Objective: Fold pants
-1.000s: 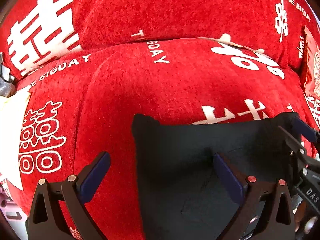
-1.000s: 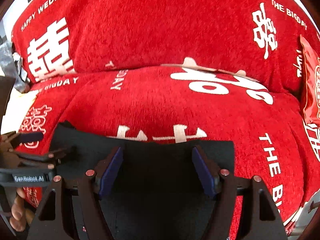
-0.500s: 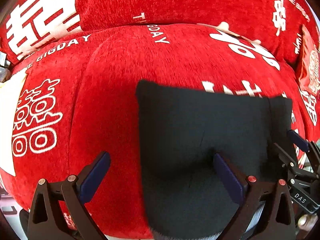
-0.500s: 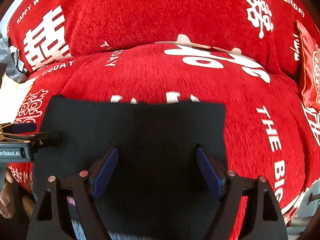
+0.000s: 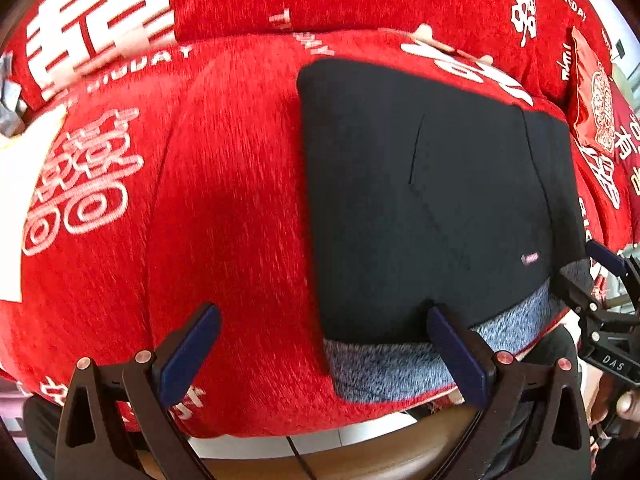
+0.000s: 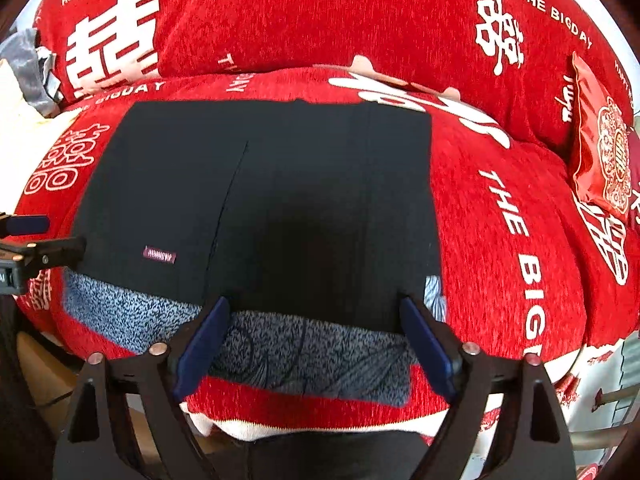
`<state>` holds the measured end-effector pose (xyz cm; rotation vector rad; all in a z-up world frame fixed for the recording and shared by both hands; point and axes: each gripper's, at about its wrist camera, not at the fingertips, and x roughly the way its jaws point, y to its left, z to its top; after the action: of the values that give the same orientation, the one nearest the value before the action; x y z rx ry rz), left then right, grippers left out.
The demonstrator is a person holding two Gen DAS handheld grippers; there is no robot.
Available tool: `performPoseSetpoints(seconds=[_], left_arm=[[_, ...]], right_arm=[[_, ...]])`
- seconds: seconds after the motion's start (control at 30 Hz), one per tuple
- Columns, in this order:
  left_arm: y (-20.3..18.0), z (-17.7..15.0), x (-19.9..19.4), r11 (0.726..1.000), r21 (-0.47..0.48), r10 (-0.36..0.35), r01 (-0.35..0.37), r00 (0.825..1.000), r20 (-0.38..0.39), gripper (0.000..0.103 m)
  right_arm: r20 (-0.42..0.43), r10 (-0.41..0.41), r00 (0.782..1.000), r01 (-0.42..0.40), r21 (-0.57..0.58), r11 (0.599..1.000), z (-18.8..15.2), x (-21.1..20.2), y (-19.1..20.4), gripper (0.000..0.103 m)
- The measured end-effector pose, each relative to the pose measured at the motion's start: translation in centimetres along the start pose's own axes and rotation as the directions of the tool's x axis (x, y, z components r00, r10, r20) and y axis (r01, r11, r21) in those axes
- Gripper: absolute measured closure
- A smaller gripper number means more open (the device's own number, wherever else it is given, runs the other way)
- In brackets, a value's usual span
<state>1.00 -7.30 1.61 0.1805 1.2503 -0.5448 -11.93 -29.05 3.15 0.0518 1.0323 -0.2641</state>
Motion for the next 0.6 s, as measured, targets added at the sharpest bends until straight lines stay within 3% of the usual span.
performPoseSetpoints(seconds=[0.17, 0.3, 0.5, 0.6], left_arm=[[0.7, -1.2, -0.4, 0.999, -0.03, -0.018, 0.018, 1.0, 0.006, 0.0], [0.8, -2.1, 0.5, 0.999, -0.036, -0.022, 0.021, 0.999, -0.031, 0.0], [0.6, -2.7, 1.1, 0.999, -0.038, -0.015, 0.013, 0.999, -0.047, 0.0], [0.8, -3.0, 0.8, 0.999, -0.05, -0.015, 0.013, 0.999, -0.044, 0.0]], right_arm=[[0.005, -0.018, 1.0, 0.018, 0.022, 1.0, 0.1, -1.6, 0.4, 0.01], [0.071, -0.046, 0.996, 0.046, 0.006, 0.999, 0.7, -3.2, 2.0, 0.01], [0.093, 0.006, 0.996, -0.004, -0.03, 1.0, 4.6, -1.7, 5.0, 0.01], [0.072, 0.073, 0.995, -0.07, -0.037, 0.997, 8.0, -0.1, 7.3, 0.01]])
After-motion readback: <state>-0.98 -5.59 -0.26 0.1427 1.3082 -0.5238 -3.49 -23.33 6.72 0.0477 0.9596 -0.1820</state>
